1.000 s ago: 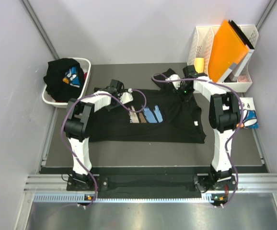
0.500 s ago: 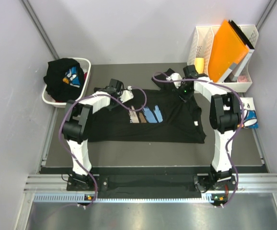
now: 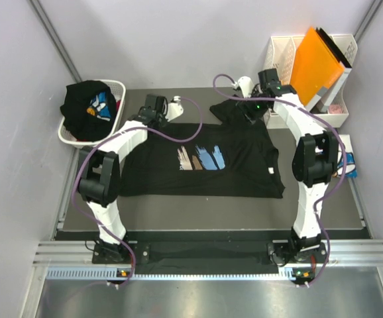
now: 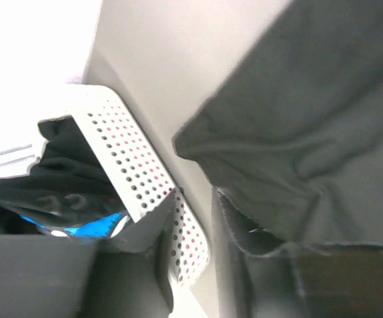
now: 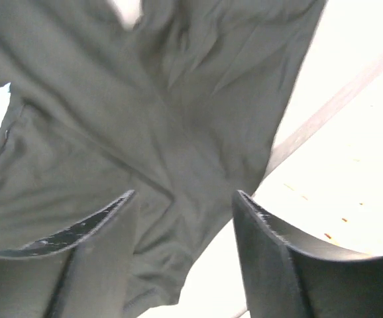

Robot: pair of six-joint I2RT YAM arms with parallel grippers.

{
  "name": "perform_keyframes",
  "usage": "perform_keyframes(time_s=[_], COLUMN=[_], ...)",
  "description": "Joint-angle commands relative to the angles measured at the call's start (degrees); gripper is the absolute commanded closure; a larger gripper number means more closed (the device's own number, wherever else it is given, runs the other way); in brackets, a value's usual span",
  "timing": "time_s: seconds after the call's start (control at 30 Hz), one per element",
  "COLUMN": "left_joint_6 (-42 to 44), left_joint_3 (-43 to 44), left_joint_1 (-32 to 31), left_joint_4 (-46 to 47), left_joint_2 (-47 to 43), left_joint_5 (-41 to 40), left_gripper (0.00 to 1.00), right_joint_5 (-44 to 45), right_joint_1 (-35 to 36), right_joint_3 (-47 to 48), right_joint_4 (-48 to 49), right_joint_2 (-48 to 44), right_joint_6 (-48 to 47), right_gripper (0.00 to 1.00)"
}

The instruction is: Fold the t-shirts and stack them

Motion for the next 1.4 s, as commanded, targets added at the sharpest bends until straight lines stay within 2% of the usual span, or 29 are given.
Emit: perform_keyframes(time_s=[0.0,0.17,0.33,0.37,0.4,0.43,0.5,0.57,0.67,0.8,0.83,0.9,0.93,1.03,1.17,1.27,1.37], left_joint_6=[0.0,-1.1,-3.5,-3.9,-4.5,-6.9,-10.8,-15.0,-15.1,-4.5,1.3,7.7,14.2,21.6,26.6,28.9,30.3], left_joint_3=[3.6,12.0,24.6,26.6,28.3,30.5,37.4,41.2,40.8,37.9,37.2,35.2,35.1,38.4,47.9,48.8,48.4], left_joint_1=[0.7,4.3,7.0,7.4,7.5,7.6,8.5,9.4,10.2,10.4,11.0,11.5,12.3,13.7,14.7,15.0,14.9], left_joint_4=[7.6,4.2,1.6,2.1,1.7,-2.5,-7.5,-14.4,-19.8,-22.5,-22.4,-21.5,-21.0,-19.1,-18.3,-16.2,-19.7], left_joint_2=[3.6,13.1,20.6,22.2,23.1,24.0,26.4,27.5,27.6,27.3,27.1,26.5,26.7,29.3,35.1,36.0,35.9], left_joint_5=[-1.2,1.1,-0.5,-1.3,-2.3,-2.0,-0.4,5.0,12.1,13.5,13.7,12.2,11.5,8.7,8.0,8.4,10.4], left_gripper=[0.01,0.01,0.04,0.06,0.14,0.17,0.20,0.20,0.21,0.19,0.19,0.18,0.19,0.19,0.22,0.24,0.24], right_joint_5=[-1.6,1.6,4.0,5.4,6.3,6.9,7.6,7.4,6.1,4.9,4.6,3.8,3.7,3.0,2.0,1.6,1.6], right_joint_1=[-0.3,-0.6,-0.8,-0.8,-0.8,-0.8,-0.8,-0.7,-0.3,0.2,0.2,0.4,0.4,0.3,0.3,0.3,0.3], right_joint_3=[9.3,17.4,16.2,15.9,15.9,16.4,17.6,17.5,17.3,17.0,16.6,14.4,13.6,11.5,9.5,8.7,8.3], right_joint_4=[1.0,5.9,15.4,18.3,19.4,20.2,20.7,20.9,19.7,16.8,16.5,16.4,16.5,16.5,16.1,15.9,16.2], right_joint_2=[5.5,10.7,12.7,13.0,13.7,14.3,15.5,15.8,15.8,15.3,15.0,13.7,13.1,11.6,10.1,9.3,8.5], right_joint_6=[3.8,3.1,4.3,4.6,5.2,6.3,7.4,9.3,11.0,11.4,11.5,11.6,11.8,12.2,12.4,12.4,12.1], right_gripper=[0.44,0.32,0.33,0.33,0.34,0.34,0.34,0.34,0.33,0.32,0.31,0.31,0.31,0.31,0.31,0.32,0.32])
